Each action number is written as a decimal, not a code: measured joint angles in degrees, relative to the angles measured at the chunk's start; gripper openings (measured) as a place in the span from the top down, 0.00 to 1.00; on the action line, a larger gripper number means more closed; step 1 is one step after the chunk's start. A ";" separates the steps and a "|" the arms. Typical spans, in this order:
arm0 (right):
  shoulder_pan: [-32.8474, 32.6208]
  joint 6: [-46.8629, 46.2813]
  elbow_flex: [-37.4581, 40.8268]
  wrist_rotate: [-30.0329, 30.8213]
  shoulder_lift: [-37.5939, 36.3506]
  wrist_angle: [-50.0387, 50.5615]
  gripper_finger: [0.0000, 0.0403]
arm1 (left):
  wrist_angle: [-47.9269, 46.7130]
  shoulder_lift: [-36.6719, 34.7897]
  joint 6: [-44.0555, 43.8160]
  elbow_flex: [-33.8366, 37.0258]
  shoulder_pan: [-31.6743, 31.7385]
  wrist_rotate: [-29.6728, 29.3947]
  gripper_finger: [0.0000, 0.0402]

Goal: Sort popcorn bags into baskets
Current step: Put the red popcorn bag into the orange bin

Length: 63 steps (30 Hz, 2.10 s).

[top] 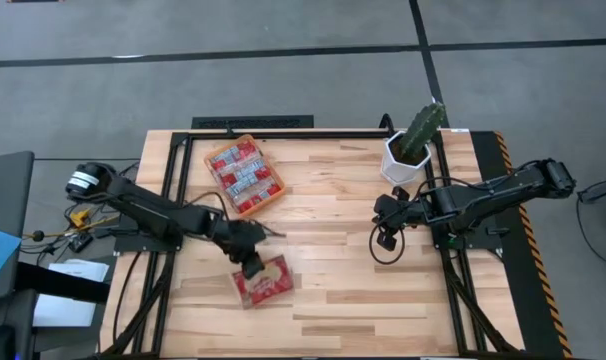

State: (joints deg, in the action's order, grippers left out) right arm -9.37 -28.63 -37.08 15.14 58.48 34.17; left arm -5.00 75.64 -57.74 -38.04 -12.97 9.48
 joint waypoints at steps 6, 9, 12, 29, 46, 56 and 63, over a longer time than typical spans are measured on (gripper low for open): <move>0.00 0.27 0.00 0.33 0.02 -0.13 0.90 | -5.00 -8.46 2.21 -0.04 7.64 -3.59 1.00; 0.02 0.39 0.00 1.06 0.02 -0.32 0.90 | -7.56 -12.87 4.58 -0.10 13.01 -3.34 1.00; 0.03 0.60 -0.02 1.49 0.02 -0.52 0.90 | -10.34 -16.63 6.82 -0.14 19.05 -1.00 1.00; 0.13 -0.30 -0.02 1.68 0.02 -0.46 0.90 | -29.48 -14.17 34.73 -11.39 49.76 5.72 1.00; 0.13 -1.37 -0.02 1.73 0.02 -0.35 0.90 | -24.81 0.41 45.16 -11.34 56.85 11.35 1.00; 0.11 -1.35 -0.02 1.59 0.02 -0.34 0.90 | -24.44 2.42 45.06 -11.34 56.89 9.46 0.90; 0.11 0.08 -0.02 1.53 0.02 -0.36 0.90 | -28.96 2.40 46.43 -15.45 57.39 5.72 0.66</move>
State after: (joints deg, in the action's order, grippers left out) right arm -9.26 -28.55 -37.10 16.67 58.50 33.82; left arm -33.96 78.04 -11.30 -53.49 44.42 15.20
